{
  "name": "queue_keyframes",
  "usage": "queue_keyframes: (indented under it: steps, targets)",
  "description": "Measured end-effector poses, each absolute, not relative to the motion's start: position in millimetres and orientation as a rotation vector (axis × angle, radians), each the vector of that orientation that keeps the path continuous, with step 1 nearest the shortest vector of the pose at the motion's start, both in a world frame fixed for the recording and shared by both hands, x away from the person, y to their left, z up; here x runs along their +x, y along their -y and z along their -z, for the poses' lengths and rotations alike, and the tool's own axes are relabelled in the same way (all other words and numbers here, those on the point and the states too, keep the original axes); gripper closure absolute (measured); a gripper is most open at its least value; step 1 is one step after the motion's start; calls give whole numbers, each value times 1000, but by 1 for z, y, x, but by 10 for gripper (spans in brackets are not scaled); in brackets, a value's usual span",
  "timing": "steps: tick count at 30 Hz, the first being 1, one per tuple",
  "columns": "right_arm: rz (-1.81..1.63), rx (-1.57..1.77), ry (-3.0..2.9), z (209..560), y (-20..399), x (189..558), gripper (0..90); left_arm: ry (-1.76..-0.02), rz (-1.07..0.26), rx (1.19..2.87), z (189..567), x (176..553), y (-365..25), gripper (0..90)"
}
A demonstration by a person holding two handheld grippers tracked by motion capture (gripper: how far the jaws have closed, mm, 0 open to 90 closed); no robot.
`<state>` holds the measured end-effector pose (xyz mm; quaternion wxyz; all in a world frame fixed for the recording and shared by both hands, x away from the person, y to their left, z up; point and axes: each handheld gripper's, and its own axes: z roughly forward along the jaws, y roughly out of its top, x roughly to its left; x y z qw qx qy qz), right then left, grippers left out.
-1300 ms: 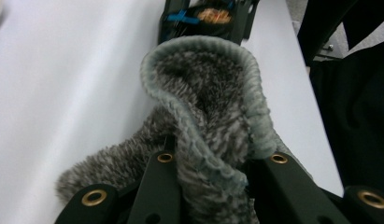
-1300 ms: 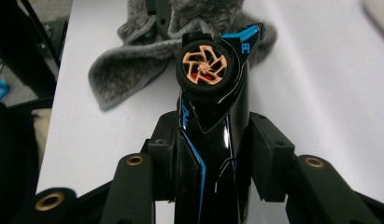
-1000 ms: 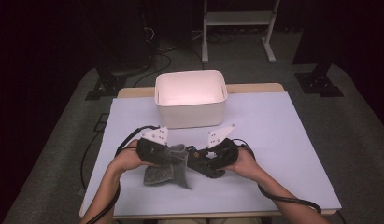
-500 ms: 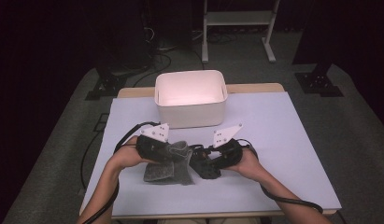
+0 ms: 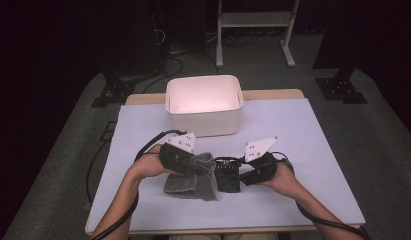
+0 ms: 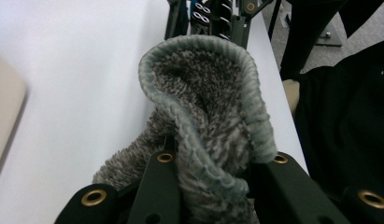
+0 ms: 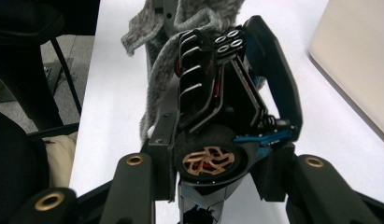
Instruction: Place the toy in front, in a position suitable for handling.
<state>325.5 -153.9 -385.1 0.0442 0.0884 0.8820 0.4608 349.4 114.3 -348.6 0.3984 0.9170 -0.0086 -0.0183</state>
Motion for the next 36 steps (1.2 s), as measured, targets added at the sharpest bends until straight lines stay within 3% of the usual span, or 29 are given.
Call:
queue_keyframes:
  steps: [10, 20, 26, 36]
  targets:
    - [-1440, 287, -2669, 388, 157, 323, 566, 112, 46, 2286, 325, 346, -100, 770]
    - [-1436, 259, -2647, 390, 146, 320, 566, 239, 9, 2321, 297, 342, -59, 770]
    - [-1447, 278, -2646, 390, 150, 321, 567, 248, 38, 2359, 305, 345, -41, 769]
    - [-1422, 262, -2653, 388, 153, 319, 567, 241, 40, 2357, 304, 344, -49, 768]
